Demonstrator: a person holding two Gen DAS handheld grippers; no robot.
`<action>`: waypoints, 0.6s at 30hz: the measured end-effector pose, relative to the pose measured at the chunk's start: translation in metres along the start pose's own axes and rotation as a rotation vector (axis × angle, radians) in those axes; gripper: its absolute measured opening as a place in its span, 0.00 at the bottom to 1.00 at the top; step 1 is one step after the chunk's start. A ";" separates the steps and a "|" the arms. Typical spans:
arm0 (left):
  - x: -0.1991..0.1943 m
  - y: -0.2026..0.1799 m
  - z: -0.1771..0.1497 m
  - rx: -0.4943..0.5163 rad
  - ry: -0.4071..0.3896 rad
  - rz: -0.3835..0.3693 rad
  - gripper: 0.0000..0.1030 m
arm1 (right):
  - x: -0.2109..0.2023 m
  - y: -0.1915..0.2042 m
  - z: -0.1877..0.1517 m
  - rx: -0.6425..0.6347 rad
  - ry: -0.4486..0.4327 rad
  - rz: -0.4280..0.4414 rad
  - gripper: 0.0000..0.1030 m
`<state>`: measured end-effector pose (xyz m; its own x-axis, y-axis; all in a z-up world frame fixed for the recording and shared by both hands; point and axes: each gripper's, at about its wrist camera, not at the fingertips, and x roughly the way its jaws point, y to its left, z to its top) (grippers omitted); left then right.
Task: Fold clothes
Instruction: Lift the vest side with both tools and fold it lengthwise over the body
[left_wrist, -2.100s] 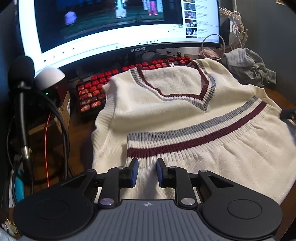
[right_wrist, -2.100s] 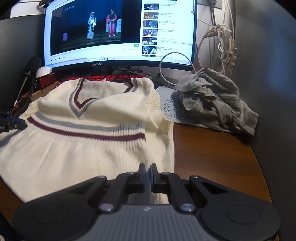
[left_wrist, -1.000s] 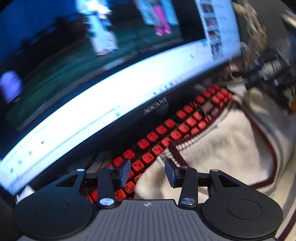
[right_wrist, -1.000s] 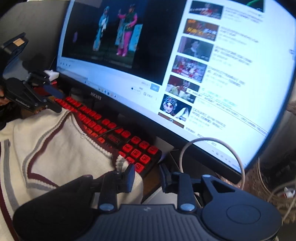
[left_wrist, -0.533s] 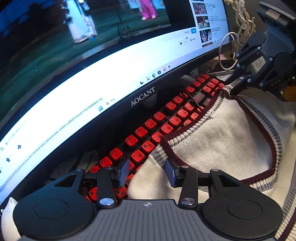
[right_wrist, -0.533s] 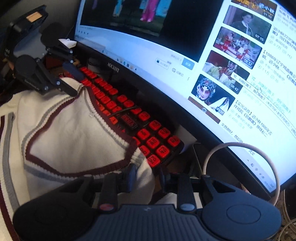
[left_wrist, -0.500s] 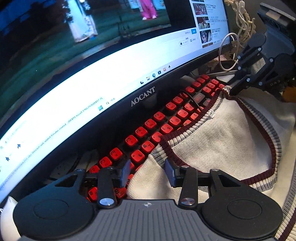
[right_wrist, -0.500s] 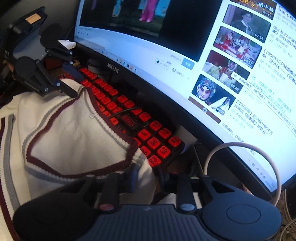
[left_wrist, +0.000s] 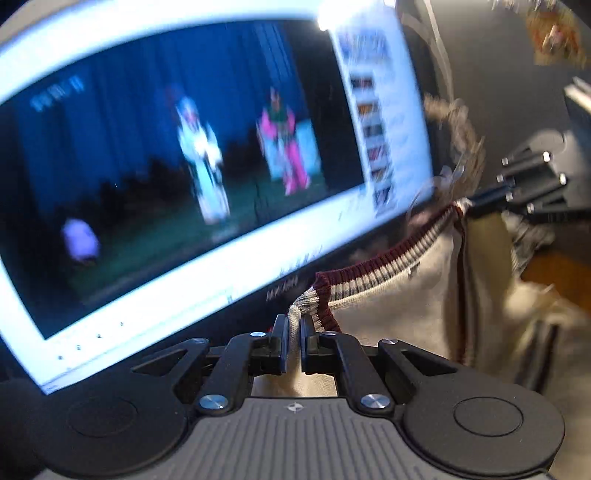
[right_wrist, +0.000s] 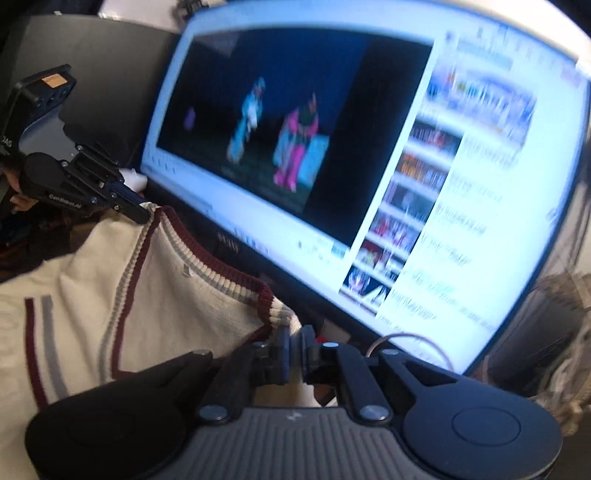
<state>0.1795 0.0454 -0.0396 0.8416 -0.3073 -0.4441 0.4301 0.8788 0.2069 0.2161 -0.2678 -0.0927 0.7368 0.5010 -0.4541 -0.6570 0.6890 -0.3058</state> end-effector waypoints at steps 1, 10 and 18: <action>-0.015 -0.003 0.000 0.001 -0.020 -0.005 0.06 | -0.008 0.008 -0.005 0.001 -0.003 -0.005 0.05; -0.131 -0.063 -0.044 0.065 -0.095 -0.070 0.06 | -0.080 0.082 -0.054 0.011 -0.031 -0.050 0.04; -0.153 -0.123 -0.125 0.136 0.002 -0.113 0.06 | -0.143 0.148 -0.098 0.020 -0.056 -0.090 0.04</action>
<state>-0.0427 0.0303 -0.1063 0.7849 -0.4004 -0.4729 0.5621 0.7813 0.2715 -0.0024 -0.2887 -0.1550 0.8006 0.4652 -0.3776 -0.5851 0.7426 -0.3258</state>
